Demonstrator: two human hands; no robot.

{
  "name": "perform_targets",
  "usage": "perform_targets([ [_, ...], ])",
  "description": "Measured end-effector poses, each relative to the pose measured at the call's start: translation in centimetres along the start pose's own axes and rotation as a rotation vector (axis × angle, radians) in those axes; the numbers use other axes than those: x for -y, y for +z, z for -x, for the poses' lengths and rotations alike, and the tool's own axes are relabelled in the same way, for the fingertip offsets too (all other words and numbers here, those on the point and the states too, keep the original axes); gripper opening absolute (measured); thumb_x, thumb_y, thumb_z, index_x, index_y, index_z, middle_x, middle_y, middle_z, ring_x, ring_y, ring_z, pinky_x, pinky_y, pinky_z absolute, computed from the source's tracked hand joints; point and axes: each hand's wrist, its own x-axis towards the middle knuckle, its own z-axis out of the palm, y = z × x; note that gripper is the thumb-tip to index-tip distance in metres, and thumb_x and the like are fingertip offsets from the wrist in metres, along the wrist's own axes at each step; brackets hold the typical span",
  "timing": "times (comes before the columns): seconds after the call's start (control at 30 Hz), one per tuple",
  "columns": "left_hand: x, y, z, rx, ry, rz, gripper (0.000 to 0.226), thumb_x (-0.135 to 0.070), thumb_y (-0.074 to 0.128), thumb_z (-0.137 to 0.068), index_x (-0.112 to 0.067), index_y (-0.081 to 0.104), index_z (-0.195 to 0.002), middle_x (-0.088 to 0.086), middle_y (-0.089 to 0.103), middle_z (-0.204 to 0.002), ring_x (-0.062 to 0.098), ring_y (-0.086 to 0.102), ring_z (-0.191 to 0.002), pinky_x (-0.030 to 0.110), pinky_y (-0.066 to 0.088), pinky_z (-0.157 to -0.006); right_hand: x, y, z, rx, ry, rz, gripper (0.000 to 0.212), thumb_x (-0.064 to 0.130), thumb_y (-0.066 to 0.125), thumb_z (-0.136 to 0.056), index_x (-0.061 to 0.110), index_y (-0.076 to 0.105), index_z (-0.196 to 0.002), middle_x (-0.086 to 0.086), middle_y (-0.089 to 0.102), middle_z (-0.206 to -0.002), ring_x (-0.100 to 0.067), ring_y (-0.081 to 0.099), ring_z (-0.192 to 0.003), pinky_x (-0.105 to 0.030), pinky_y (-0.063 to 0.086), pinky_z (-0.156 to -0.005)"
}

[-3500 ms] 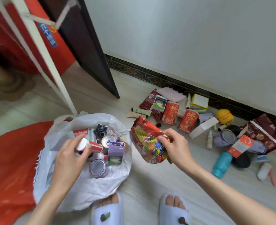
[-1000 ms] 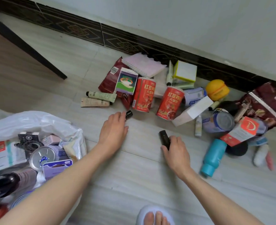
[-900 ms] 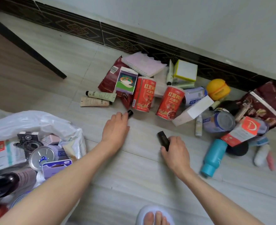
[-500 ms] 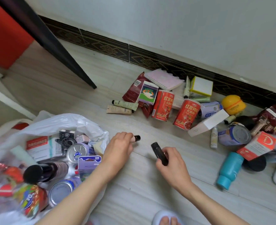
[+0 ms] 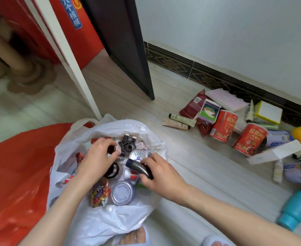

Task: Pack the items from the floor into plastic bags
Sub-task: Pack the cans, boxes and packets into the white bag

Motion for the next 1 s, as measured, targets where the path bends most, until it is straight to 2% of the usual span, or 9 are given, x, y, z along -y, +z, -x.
perform_targets([
  [0.1, 1.0, 0.3, -0.8, 0.083, -0.039, -0.037, 0.020, -0.023, 0.068, -0.081, -0.014, 0.065, -0.098, 0.006, 0.061, -0.101, 0.023, 0.056, -0.094, 0.029, 0.039, -0.079, 0.8, 1.5, -1.6, 0.017, -0.094, 0.189, 0.031, 0.024, 0.057, -0.082, 0.004, 0.056, -0.106, -0.017, 0.054, -0.106, -0.035, 0.052, -0.098, -0.044, 0.045, -0.086],
  [0.23, 1.3, 1.2, -1.6, 0.135, -0.088, -0.062, 0.023, -0.022, 0.065, -0.083, -0.014, 0.065, -0.104, 0.010, 0.061, -0.111, 0.026, 0.055, -0.104, 0.033, 0.040, -0.086, 0.8, 3.1, -2.8, -0.033, -0.151, 0.354, 0.026, 0.024, 0.072, -0.064, 0.009, 0.060, -0.081, -0.011, 0.061, -0.080, -0.031, 0.059, -0.073, -0.036, 0.048, -0.061],
  [0.4, 1.4, 2.0, -1.1, 0.116, -0.101, -0.004, 0.023, -0.019, 0.064, -0.084, -0.013, 0.064, -0.107, 0.010, 0.059, -0.111, 0.026, 0.055, -0.101, 0.033, 0.040, -0.086, -0.1, 3.4, -2.7, -0.019, -0.137, 0.165, 0.024, 0.009, 0.058, -0.080, 0.003, 0.055, -0.103, -0.018, 0.057, -0.105, -0.037, 0.054, -0.094, -0.045, 0.046, -0.082],
  [0.5, 1.2, 2.0, -0.4, 0.089, -0.038, -0.012, 0.024, -0.019, 0.058, -0.088, -0.013, 0.063, -0.110, 0.009, 0.059, -0.112, 0.024, 0.052, -0.105, 0.033, 0.039, -0.090, -0.6, 3.0, -1.7, -0.091, -0.107, 0.031, 0.030, 0.017, 0.049, -0.084, 0.006, 0.054, -0.111, -0.012, 0.058, -0.112, -0.029, 0.055, -0.101, -0.036, 0.044, -0.090],
  [0.6, 0.3, 2.3, 0.3, -0.007, 0.143, -0.065, 0.027, -0.023, 0.055, -0.087, -0.010, 0.063, -0.110, 0.009, 0.060, -0.107, 0.024, 0.047, -0.106, 0.036, 0.038, -0.093, -1.9, 1.4, 0.0, -0.216, 0.013, -0.047, 0.041, 0.032, 0.037, -0.083, 0.010, 0.056, -0.113, -0.006, 0.059, -0.112, -0.019, 0.053, -0.102, -0.021, 0.036, -0.088],
  [0.73, -2.6, 3.7, 0.0, 0.011, 0.323, -0.055, 0.039, -0.031, 0.045, -0.083, -0.012, 0.060, -0.113, 0.006, 0.058, -0.107, 0.019, 0.045, -0.105, 0.031, 0.039, -0.091, -6.5, -1.4, 2.7, -0.304, 0.215, 0.000, 0.033, 0.025, 0.047, -0.092, 0.015, 0.051, -0.122, 0.000, 0.054, -0.122, -0.017, 0.049, -0.115, -0.013, 0.028, -0.089],
  [0.87, -6.0, 6.5, -2.2, 0.082, 0.437, -0.136, 0.043, -0.011, 0.071, -0.073, -0.006, 0.059, -0.114, 0.014, 0.060, -0.110, 0.032, 0.056, -0.107, 0.047, 0.051, -0.085, -11.0, -3.8, 3.2, -0.309, 0.341, 0.064, 0.036, 0.018, 0.048, -0.093, 0.013, 0.046, -0.128, -0.003, 0.050, -0.128, -0.019, 0.044, -0.121, -0.023, 0.031, -0.097],
  [0.9, -6.9, 7.1, -3.2, 0.107, 0.469, -0.165, 0.044, -0.008, 0.071, -0.072, -0.005, 0.059, -0.115, 0.016, 0.059, -0.112, 0.035, 0.055, -0.109, 0.049, 0.051, -0.085, -11.9, -4.3, 2.8, -0.295, 0.345, 0.105, 0.037, 0.019, 0.047, -0.094, 0.012, 0.044, -0.130, -0.004, 0.049, -0.129, -0.020, 0.044, -0.121, -0.027, 0.033, -0.099],
  [1.0, -9.1, 9.0, -6.8, 0.215, 0.479, -0.236, 0.049, -0.010, 0.056, -0.083, -0.007, 0.044, -0.131, 0.014, 0.043, -0.136, 0.031, 0.034, -0.130, 0.043, 0.036, -0.103, -13.6, -5.4, 0.4, -0.132, 0.291, 0.306, 0.044, 0.020, 0.042, -0.095, 0.011, 0.035, -0.137, -0.007, 0.043, -0.136, -0.025, 0.040, -0.124, -0.034, 0.036, -0.099],
])
